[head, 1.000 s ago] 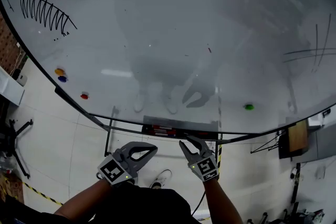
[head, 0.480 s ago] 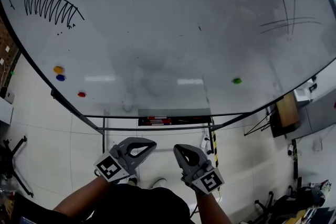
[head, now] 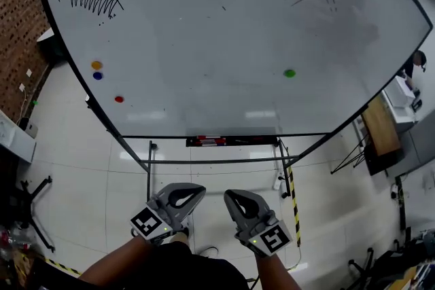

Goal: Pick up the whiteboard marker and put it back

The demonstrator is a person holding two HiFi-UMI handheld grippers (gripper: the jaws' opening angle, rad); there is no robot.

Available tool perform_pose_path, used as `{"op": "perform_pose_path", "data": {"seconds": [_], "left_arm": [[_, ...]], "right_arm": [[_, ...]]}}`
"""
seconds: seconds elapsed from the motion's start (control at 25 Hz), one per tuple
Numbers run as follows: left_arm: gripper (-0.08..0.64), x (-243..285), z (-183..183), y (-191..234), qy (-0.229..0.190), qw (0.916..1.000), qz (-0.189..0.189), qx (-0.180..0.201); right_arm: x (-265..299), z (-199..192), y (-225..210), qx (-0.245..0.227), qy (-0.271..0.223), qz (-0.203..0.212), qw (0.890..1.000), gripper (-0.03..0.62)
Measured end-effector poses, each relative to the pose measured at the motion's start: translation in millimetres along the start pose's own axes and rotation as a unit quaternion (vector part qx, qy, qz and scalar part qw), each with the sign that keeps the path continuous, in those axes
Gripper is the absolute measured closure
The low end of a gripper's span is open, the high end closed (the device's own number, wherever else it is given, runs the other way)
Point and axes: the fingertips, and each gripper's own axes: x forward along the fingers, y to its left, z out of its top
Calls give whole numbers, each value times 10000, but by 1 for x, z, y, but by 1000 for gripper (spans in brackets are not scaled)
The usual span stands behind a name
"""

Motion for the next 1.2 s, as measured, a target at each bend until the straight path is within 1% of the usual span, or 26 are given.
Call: {"op": "perform_pose_path", "data": {"seconds": [0.12,0.24,0.32,0.48,0.76,1.2], "left_arm": [[558,-8,2,-28,78,9998,116,139],[558,-16,6,-49,122,9995,76,267],[558,-22,10,-56,113,9995,60,287],[558,-31,19,-58,4,9997,-3,258],[558,-48,24,-54,-12,9996,-192,225],[558,-65,26,-49,-90,9990,-359,230]], "right_arm": [[-24,-1,19,1,15,3,10000,591],[-38,5,34,26,-48,11,10000,591],[-42,10,44,20,-51,11,10000,591],[-40,18,56,-72,-74,-11,9999,591],[-26,20,72,-48,6,-187,9998,591],[-10,19,91,-167,23,-225,9996,591]]}}
